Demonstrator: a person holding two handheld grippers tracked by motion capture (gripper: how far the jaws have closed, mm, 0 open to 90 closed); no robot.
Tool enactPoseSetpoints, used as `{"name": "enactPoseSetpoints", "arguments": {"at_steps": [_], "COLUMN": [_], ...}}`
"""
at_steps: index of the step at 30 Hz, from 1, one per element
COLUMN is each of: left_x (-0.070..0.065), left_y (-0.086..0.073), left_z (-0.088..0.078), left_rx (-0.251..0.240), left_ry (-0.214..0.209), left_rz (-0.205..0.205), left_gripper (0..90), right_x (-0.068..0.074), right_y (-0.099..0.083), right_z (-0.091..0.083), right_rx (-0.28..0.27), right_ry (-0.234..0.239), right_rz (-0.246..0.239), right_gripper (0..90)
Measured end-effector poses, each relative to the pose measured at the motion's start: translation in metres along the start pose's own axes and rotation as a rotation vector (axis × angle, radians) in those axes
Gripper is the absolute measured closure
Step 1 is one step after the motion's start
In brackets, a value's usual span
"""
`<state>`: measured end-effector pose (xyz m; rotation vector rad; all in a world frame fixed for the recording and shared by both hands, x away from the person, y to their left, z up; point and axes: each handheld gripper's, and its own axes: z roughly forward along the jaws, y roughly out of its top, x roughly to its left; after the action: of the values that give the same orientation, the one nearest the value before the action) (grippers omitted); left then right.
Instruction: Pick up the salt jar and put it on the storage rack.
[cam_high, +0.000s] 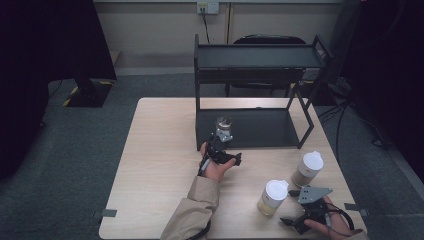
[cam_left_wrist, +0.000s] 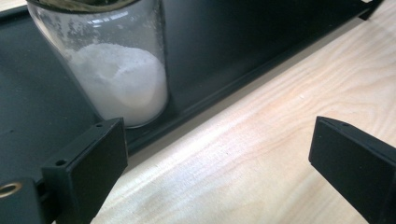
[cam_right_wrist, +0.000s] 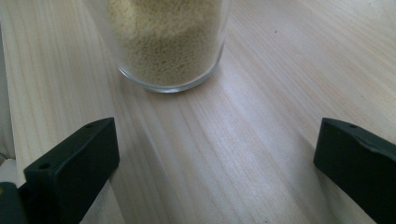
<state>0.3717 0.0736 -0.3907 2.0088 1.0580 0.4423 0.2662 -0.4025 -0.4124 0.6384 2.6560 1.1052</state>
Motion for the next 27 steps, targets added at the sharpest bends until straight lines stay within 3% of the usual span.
{"name": "enactPoseSetpoints", "arguments": {"at_steps": [13, 27], "left_x": [0.006, 0.011], "left_y": [-0.002, -0.013], "left_z": [-0.007, -0.013], "left_rx": [0.004, -0.001], "left_ry": [-0.050, -0.087], "left_rz": [0.043, 0.049], "left_gripper": [4.3, 4.4], "right_x": [0.000, 0.000], "right_y": [0.000, 0.000], "right_z": [0.000, 0.000], "right_rx": [0.000, 0.000], "right_ry": [0.000, 0.000], "right_rz": [0.000, 0.000], "right_gripper": [0.0, 0.0]}}
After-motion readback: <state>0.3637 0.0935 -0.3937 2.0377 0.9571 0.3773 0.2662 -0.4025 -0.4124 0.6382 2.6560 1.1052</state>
